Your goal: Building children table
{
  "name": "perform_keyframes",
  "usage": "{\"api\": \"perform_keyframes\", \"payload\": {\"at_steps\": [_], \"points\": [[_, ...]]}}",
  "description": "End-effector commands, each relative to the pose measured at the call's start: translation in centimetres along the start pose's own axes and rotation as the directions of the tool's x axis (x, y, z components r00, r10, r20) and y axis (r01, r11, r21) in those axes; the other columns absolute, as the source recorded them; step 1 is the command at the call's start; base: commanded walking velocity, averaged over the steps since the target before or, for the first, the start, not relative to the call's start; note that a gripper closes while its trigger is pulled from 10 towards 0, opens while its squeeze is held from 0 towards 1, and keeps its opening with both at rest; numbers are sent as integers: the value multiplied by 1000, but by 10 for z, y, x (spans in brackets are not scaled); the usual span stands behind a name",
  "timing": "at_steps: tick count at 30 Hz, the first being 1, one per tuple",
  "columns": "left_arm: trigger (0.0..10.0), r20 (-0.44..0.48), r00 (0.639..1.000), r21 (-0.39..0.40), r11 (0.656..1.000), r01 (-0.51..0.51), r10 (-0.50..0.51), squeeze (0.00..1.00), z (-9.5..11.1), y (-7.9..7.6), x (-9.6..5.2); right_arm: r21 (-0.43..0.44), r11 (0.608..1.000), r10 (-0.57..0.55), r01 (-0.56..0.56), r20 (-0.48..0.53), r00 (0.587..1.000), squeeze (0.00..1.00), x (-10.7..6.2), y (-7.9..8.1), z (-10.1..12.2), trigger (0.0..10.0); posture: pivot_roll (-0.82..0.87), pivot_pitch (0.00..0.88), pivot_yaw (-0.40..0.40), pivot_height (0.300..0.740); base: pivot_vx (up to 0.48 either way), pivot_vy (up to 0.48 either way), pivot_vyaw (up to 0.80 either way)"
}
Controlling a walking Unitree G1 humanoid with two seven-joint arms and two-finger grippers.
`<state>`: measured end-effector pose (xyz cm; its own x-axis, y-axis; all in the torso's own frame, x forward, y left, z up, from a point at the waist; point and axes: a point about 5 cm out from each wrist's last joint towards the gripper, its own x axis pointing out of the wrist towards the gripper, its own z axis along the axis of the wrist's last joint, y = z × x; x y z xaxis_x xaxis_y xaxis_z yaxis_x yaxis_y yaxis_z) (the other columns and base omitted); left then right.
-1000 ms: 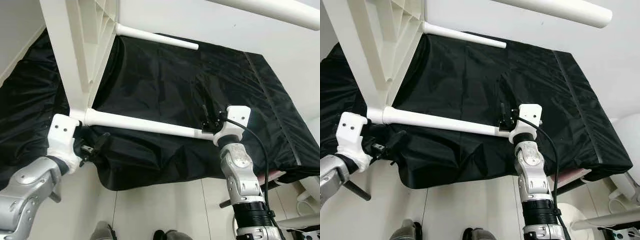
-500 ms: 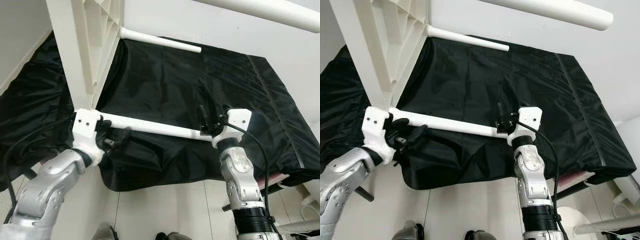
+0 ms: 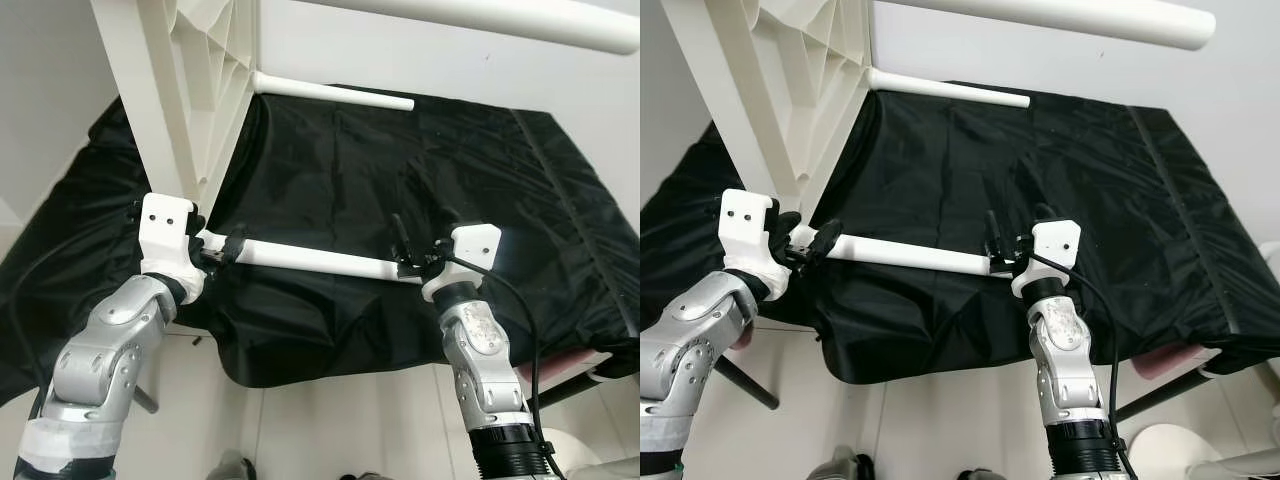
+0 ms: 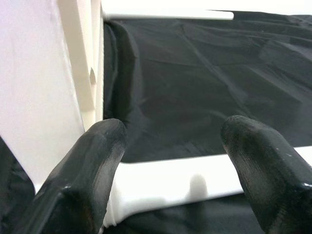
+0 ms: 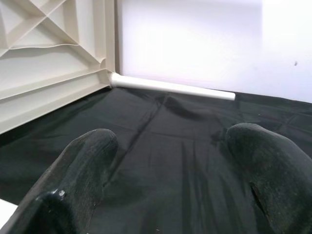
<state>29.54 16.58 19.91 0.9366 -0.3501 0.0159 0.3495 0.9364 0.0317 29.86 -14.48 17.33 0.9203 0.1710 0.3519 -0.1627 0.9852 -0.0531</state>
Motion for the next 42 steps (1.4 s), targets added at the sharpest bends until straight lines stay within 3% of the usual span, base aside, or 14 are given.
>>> {"api": "perform_keyframes", "payload": {"at_steps": [1, 6, 7, 8, 9, 10, 18, 20, 21, 23, 24, 25, 35, 42], "points": [[10000, 3, 1000, 26, 1000, -2, 2, 0, -2, -2, 4, -11, 1000, -11, 11, 10, 1000, 0, 2, 1, 0, 10000, 115, 87, 24, 740, 0, 0, 0], [10000, 36, 999, 21, 1000, -3, 3, 0, -3, -7, 14, 12, 998, -64, 63, 14, 998, 0, 1, 0, -2, 10000, 102, 58, 31, 740, 0, 0, 0], [10000, 52, 999, 1, 1000, 14, -14, 0, -3, -9, 17, 33, 996, -82, 81, 17, 997, 698, 0, -1, -3, 10000, 92, 35, 38, 740, 0, 0, 0], [10000, 58, 998, -22, 1000, 15, -13, 263, -5, -11, 21, 48, 994, -104, 103, 22, 994, 1000, -3, -3, -3, 10000, 80, 15, 47, 740, 0, 0, 0], [10000, 61, 998, -36, 999, 13, -11, 263, -7, -12, 24, 57, 991, -118, 117, 25, 993, 1000, -4, -4, -4, 10000, 80, 15, 47, 740, 0, 0, 0], [10000, 58, 998, -61, 998, 30, -26, 1000, -9, -14, 26, 61, 990, -129, 128, 25, 991, 1000, -6, -6, -5, 10000, 73, 5, 57, 740, 0, 0, 0], [10000, 51, 996, -35, 996, 76, -74, 1000, -9, -21, 34, 31, 991, -132, 131, 37, 991, 1000, -5, -7, -6, 10000, 52, 0, 130, 740, 0, 0, 0], [10000, 42, 997, 15, 997, 71, -71, 1000, -8, -22, 39, 7, 991, -132, 131, 39, 991, 1000, -6, -10, -7, 10000, 63, 0, 152, 740, 0, 0, 0], [10000, 43, 997, 28, 997, 68, -69, 788, -7, -22, 41, -4, 991, -130, 130, 38, 991, 1000, -6, -10, -7, 10000, 63, 0, 152, 740, 0, 0, 0], [10000, 46, 997, 35, 997, 65, -67, 788, -7, -22, 42, -12, 991, -129, 130, 38, 991, 1000, -7, -11, -8, 10000, 63, 0, 152, 740, 0, 0, 0], [10000, 49, 997, 36, 997, 65, -66, 0, -6, -23, 43, -15, 991, -129, 130, 38, 991, 1000, -7, -11, -8, 10000, 61, 0, 160, 740, 0, 0, 0], [10000, 55, 996, 44, 997, 71, -73, 0, -7, -24, 45, -24, 991, -127, 128, 36, 991, 0, -6, -13, -9, 10000, 56, 0, 160, 740, 0, 0, 0], [10000, 52, 996, 2, 997, 72, -72, 0, -11, -29, 54, -47, 989, -136, 139, 49, 989, 0, 3, -9, -6, 10000, 12, 0, 186, 740, 0, 0, 0], [10000, 25, 997, 56, 996, 71, -72, 0, -12, -29, 56, -48, 985, -161, 164, 63, 985, 0, -1, -7, -7, 10000, 22, 0, 221, 740, 0, 0, 0]]}}
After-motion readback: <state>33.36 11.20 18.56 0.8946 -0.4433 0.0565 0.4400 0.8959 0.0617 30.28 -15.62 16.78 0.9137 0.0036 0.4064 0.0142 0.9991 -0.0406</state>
